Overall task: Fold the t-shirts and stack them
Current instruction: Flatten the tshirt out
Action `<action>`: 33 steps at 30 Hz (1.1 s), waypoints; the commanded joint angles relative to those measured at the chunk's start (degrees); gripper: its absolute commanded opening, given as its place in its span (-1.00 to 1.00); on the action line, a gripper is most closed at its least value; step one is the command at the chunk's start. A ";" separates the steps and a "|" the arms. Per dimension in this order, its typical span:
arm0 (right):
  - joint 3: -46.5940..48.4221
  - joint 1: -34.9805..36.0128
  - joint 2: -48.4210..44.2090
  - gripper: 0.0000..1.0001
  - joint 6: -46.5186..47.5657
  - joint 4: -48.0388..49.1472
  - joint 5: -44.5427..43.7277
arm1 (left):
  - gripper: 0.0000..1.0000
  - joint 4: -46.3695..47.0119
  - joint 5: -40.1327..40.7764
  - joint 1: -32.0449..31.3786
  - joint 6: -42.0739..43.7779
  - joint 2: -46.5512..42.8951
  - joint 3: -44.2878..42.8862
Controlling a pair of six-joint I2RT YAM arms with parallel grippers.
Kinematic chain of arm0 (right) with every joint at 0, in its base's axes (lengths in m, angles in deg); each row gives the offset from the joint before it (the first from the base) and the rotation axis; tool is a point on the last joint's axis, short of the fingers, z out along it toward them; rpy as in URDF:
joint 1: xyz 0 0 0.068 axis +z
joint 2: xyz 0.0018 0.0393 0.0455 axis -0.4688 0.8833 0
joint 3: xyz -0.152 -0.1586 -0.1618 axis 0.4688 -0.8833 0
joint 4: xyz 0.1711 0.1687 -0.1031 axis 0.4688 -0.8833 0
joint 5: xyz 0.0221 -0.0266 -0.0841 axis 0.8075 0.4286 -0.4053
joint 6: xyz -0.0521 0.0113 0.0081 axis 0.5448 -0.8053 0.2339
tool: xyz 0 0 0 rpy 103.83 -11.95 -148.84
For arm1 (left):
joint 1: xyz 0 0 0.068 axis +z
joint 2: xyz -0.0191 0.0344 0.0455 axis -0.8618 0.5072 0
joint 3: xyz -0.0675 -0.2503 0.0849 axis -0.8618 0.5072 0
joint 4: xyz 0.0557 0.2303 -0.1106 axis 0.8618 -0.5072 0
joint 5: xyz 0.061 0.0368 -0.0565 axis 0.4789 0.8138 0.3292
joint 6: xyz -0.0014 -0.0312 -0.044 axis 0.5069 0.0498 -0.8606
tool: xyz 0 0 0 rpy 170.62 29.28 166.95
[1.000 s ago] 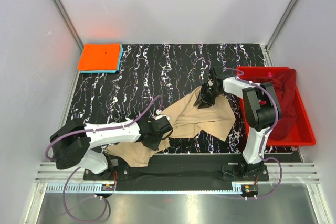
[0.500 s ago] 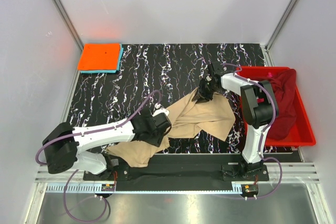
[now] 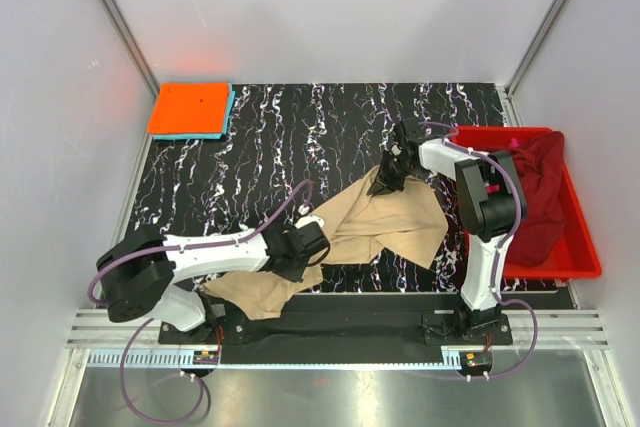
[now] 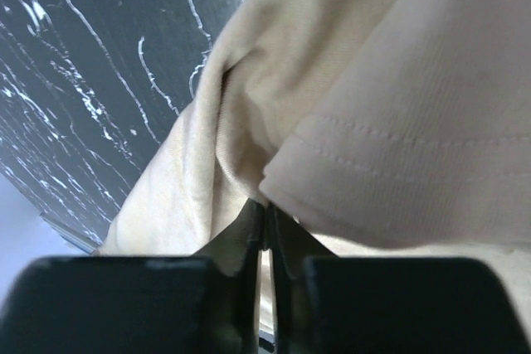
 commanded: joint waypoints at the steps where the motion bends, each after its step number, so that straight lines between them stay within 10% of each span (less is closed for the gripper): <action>1: 2.12 0.56 0.99 -0.88 0.96 1.18 0.93 | -0.91 0.54 2.41 -0.30 0.50 -0.23 -0.44; 10: 7.56 1.09 -12.78 -1.00 4.73 -9.95 -1.62 | -1.00 -15.87 8.11 -0.12 6.12 -14.99 -19.55; 18: 27.33 1.00 -21.33 -1.00 5.96 -19.11 -5.39 | -1.00 -14.76 17.35 7.25 27.99 -24.22 -36.29; 23: 32.88 0.65 -27.21 -1.00 6.05 -23.25 -5.49 | -1.00 -9.92 6.38 11.04 37.84 -30.90 -40.60; 33: 28.32 0.73 -48.57 -1.00 -0.34 -19.58 7.23 | -1.00 -13.35 -7.16 11.04 24.85 -41.72 -38.59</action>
